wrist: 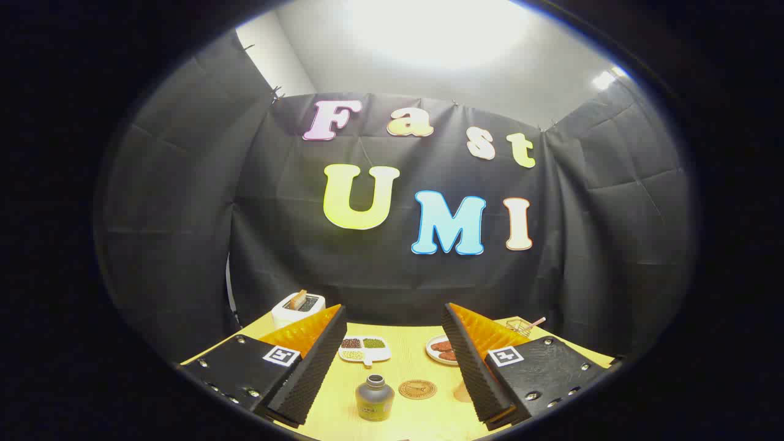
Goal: Take the bottle from table, then pour the juice into the cup, finally place the bottle on the coaster
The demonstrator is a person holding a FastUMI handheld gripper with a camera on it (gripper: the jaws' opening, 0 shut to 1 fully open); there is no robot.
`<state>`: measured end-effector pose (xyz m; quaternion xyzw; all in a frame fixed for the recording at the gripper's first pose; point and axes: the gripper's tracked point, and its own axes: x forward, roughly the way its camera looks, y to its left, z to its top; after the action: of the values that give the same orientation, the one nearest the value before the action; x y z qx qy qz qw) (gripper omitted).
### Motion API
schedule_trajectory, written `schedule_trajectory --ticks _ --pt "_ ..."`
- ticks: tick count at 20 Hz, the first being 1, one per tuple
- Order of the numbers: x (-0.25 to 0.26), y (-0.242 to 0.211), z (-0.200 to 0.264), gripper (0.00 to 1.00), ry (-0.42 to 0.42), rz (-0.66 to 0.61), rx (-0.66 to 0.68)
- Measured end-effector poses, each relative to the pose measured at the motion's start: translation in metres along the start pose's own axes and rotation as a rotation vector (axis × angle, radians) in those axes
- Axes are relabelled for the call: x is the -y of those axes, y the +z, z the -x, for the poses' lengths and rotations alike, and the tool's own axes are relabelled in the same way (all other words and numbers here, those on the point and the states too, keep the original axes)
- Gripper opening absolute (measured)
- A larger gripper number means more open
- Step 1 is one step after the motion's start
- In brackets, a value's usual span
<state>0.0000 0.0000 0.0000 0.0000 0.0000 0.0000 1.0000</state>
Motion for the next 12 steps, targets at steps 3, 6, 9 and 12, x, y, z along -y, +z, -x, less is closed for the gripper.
schedule_trajectory --ticks 3,6,9,12 --pt "0.0031 0.0017 0.0003 0.96 -0.007 -0.006 0.006" --pt "0.0049 -0.0027 0.0003 0.96 -0.01 -0.015 -0.006" --pt "0.005 -0.0045 0.0012 0.96 -0.007 -0.026 -0.005" --pt "0.007 -0.003 0.0017 0.96 -0.015 -0.03 0.005"
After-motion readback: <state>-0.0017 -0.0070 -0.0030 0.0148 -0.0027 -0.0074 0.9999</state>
